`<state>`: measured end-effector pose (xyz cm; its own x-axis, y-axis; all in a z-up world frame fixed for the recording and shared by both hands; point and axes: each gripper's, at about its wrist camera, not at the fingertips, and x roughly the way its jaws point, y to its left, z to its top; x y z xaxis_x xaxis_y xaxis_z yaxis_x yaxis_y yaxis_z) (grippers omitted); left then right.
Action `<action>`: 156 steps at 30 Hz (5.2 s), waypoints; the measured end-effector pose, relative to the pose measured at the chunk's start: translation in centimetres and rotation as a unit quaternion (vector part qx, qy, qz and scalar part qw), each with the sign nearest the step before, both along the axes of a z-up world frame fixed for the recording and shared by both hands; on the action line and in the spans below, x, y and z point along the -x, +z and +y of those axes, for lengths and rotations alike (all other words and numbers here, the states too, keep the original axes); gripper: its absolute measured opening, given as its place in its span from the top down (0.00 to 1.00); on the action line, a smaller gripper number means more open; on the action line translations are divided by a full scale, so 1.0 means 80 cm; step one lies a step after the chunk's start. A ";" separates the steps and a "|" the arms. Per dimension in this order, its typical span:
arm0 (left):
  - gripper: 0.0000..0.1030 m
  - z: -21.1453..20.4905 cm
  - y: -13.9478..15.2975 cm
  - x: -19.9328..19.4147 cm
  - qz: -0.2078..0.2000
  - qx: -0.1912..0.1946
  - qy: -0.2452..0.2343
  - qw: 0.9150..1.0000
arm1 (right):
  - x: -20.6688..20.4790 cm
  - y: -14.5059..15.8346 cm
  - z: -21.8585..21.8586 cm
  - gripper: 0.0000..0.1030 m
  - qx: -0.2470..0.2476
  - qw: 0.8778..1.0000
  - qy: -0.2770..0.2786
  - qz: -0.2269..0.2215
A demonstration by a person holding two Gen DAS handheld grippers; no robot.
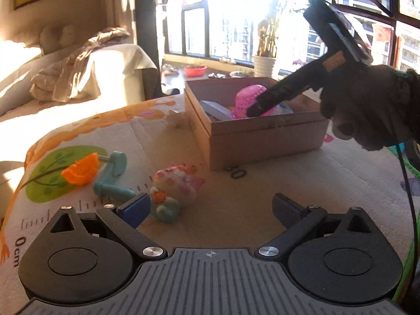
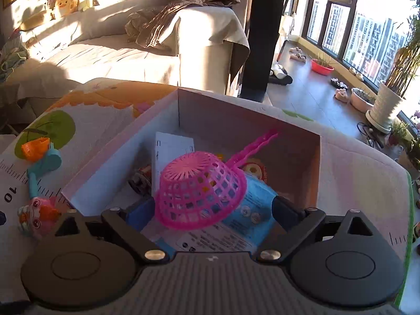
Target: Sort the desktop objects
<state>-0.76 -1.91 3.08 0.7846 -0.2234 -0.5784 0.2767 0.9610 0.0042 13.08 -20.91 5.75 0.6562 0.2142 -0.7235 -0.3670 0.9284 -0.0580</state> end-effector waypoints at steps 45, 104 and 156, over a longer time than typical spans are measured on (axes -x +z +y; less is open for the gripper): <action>0.00 0.035 -0.038 -0.015 0.059 -0.007 0.076 0.995 | -0.046 0.056 0.124 0.51 -0.035 0.999 0.015 0.015; 0.00 0.031 -0.014 -0.036 0.016 -0.019 0.067 0.997 | 0.128 -0.016 0.019 0.31 -0.109 0.994 -0.004 -0.022; 0.20 -0.078 0.044 -0.185 -0.022 -0.014 -0.009 1.000 | -0.013 0.006 -0.084 0.56 -0.110 0.986 -0.112 -0.057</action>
<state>14.00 -8.14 6.58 0.8055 -0.2219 -0.5495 0.2933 0.9550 0.0444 14.10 -27.61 6.27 0.7788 0.1989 -0.5949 -0.1550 0.9800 0.1246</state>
